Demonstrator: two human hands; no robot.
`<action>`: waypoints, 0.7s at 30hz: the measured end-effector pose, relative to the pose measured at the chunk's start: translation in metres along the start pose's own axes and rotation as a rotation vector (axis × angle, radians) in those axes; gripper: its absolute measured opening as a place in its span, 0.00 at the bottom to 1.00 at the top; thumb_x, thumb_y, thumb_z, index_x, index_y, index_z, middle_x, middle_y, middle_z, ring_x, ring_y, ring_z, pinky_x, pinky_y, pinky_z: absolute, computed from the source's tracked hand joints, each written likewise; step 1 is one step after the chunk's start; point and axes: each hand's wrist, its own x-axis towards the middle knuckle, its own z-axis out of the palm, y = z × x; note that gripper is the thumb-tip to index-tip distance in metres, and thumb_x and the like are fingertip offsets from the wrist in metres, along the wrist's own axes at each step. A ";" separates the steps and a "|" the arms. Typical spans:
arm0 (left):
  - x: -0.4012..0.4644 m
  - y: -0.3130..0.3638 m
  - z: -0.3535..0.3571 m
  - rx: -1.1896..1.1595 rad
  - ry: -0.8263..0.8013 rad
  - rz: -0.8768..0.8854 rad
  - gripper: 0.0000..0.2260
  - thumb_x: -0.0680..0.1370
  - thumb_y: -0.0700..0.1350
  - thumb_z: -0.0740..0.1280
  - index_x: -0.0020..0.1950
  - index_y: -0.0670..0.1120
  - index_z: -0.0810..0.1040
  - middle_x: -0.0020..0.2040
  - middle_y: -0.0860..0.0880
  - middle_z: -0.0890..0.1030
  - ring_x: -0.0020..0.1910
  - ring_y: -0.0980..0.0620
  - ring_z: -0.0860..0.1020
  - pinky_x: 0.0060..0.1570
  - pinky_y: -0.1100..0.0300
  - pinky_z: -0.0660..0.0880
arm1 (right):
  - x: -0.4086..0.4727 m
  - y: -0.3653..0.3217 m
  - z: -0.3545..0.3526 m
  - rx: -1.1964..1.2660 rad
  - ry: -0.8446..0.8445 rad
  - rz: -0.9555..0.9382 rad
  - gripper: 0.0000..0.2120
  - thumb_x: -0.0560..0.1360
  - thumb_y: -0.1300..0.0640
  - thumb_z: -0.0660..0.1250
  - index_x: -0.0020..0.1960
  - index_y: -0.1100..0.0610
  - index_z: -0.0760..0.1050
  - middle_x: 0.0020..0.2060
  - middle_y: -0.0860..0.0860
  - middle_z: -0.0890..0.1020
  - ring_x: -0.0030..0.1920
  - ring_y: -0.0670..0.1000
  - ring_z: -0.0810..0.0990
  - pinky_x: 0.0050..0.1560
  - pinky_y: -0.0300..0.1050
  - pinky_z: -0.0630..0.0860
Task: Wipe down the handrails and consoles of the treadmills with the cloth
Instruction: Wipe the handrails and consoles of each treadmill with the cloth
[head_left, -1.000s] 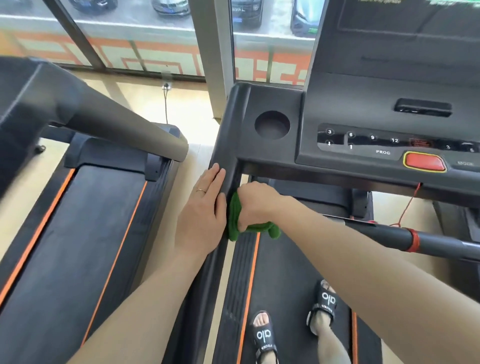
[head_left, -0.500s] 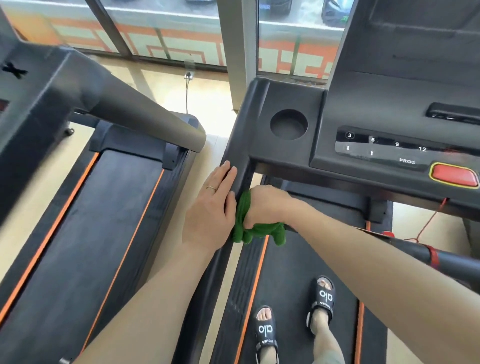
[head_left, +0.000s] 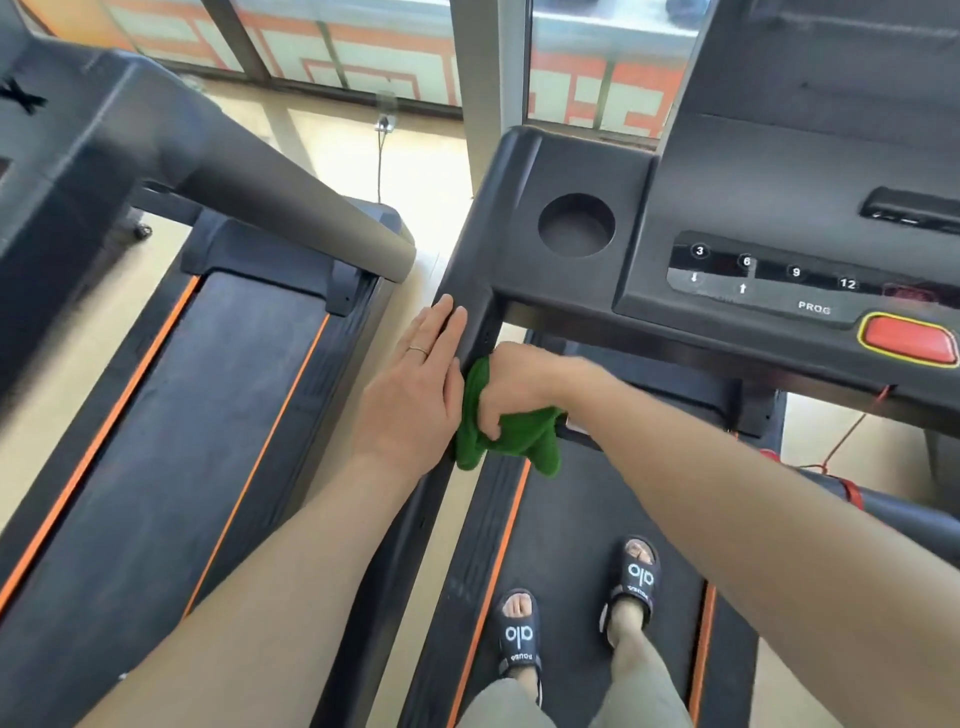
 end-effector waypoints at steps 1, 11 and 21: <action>0.000 0.000 0.001 0.009 0.004 0.004 0.22 0.84 0.44 0.57 0.79 0.48 0.66 0.80 0.53 0.64 0.79 0.54 0.62 0.66 0.54 0.75 | 0.000 0.001 -0.007 0.116 -0.137 0.028 0.13 0.63 0.54 0.78 0.44 0.58 0.83 0.40 0.53 0.86 0.39 0.53 0.86 0.38 0.45 0.82; 0.001 -0.002 0.002 0.009 0.005 -0.004 0.22 0.84 0.45 0.56 0.79 0.49 0.66 0.80 0.55 0.63 0.79 0.56 0.61 0.65 0.55 0.75 | -0.003 0.001 0.040 -0.156 0.435 0.004 0.12 0.65 0.55 0.73 0.44 0.56 0.74 0.41 0.51 0.80 0.41 0.55 0.81 0.33 0.46 0.72; 0.002 -0.002 0.001 -0.002 0.027 -0.002 0.21 0.84 0.44 0.58 0.78 0.49 0.68 0.79 0.55 0.65 0.78 0.55 0.64 0.61 0.53 0.78 | -0.004 -0.001 0.022 -0.161 0.293 -0.049 0.14 0.62 0.53 0.76 0.40 0.58 0.73 0.36 0.51 0.79 0.38 0.55 0.80 0.32 0.45 0.72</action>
